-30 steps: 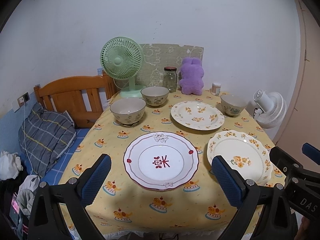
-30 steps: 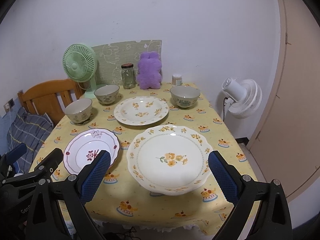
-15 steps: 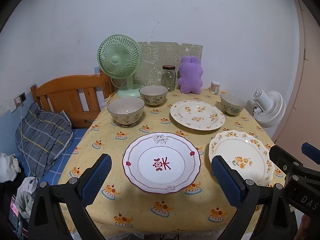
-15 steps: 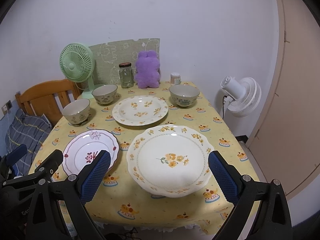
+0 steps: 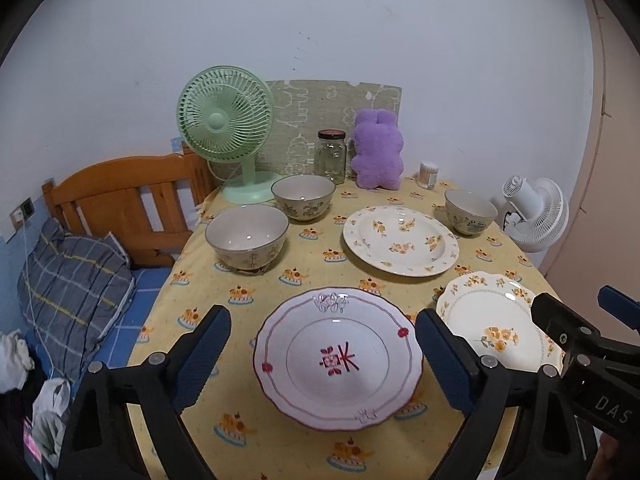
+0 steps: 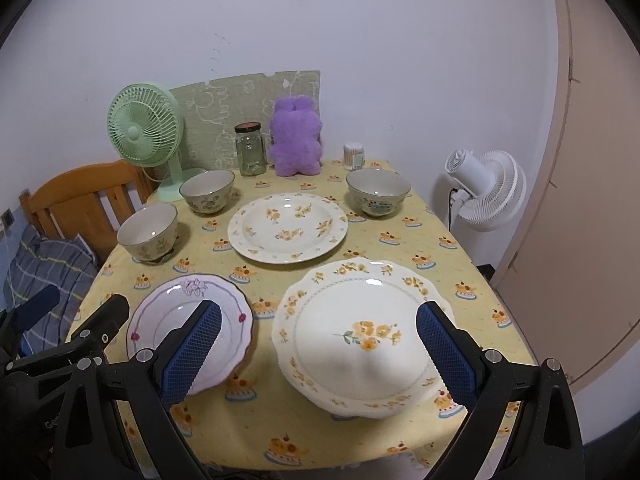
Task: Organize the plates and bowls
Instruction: 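Move both grippers forward to the rim of the large deep flower plate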
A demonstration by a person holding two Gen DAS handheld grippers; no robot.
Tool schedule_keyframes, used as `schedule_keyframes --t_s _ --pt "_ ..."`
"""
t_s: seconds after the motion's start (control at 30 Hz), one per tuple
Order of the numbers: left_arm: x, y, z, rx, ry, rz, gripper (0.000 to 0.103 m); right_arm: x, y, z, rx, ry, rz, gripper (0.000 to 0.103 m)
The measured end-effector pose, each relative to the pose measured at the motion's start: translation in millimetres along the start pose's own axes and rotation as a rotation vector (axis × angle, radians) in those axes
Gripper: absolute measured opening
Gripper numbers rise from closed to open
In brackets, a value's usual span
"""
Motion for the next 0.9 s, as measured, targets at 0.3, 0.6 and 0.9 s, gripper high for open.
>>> schedule_keyframes --t_s 0.3,0.6,0.9 --pt "-23 -4 5 -0.016 0.05 -0.076 0.085 -18 -10 -6 -0.034 0.052 -0.047 0.095" --pt "-46 -3 43 -0.044 0.061 -0.139 0.082 -44 -10 23 -0.052 0.05 -0.102 0.095" --pt "-68 1 95 -0.016 0.006 -0.213 0.081 -77 -20 61 0.044 -0.05 -0.181 0.095"
Point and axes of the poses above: each gripper's, at about its wrist camera, not at the fingertips, and x roughly against the way its jaws point, z to its right, y to its underside, the point moved 2 cm from there along -x, roughly the way its jaws point, and after that the axes turned 4 degrees about -z, right-handed, at the moved point
